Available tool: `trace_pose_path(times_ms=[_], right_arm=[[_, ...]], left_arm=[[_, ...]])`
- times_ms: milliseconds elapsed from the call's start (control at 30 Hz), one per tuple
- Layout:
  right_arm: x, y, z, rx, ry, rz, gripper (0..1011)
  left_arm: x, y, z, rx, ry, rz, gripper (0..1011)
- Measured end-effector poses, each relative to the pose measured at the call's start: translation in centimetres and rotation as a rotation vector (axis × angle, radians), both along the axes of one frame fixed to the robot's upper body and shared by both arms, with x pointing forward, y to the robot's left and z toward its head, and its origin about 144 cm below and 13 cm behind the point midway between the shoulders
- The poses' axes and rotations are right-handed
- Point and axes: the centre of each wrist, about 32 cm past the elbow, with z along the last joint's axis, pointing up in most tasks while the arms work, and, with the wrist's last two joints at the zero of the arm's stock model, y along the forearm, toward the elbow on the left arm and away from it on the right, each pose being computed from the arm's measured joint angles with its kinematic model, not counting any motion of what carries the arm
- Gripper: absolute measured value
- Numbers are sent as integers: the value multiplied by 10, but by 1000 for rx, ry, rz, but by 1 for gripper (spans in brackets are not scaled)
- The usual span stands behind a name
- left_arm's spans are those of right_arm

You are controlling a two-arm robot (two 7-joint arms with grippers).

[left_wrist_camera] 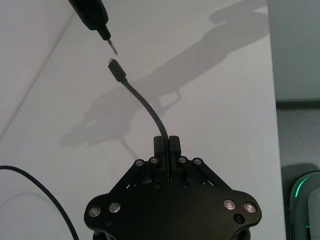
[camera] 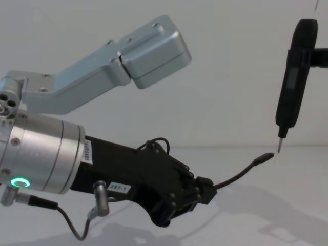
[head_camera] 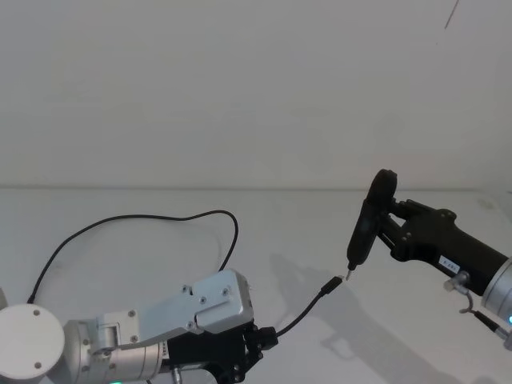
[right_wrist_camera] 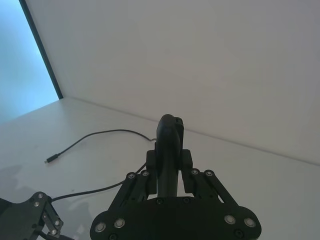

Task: Pick up the data cable with the one hand.

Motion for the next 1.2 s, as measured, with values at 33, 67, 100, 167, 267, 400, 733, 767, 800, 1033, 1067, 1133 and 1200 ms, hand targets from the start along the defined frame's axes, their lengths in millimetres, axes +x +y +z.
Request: trace_pose_path(times_ms=[33,67,100,167,267,400,733,767,800,1033,1067,1133,1200], right_arm=[[0,0,0,2,0,-1,279],[1,0,-1,3,0,-1,279],[1,1,-1,5,-1,-2,279],[2,1,-2,10,-5,-8,279],[2,2,-2,16,-12,-16,279],[4,3,-4,24,-21,-27,279],[5,4,-4,27,-25,-31,279],[5,4,-4,27,-25,-30,279],[5,4,-4,26,-24,-29,279],[5,4,-5,20,-19,-20,279],[5,3,-5,19,-18,-19,279],[5,4,-5,17,-17,-18,279],[5,4,-5,14,-16,-16,279]], left_arm=[[0,0,0,0,0,0,53],[0,0,0,0,0,0,53],[0,0,0,0,0,0,53],[0,0,0,0,0,-1,53],[0,0,0,0,0,-1,53],[0,0,0,0,-1,-1,53],[0,0,0,1,0,-1,53],[0,0,0,1,0,-1,53],[0,0,0,1,-1,-1,53],[0,0,0,1,0,-1,53],[0,0,0,1,0,-1,53],[0,0,0,1,-1,-1,53],[0,0,0,1,-1,-1,53]])
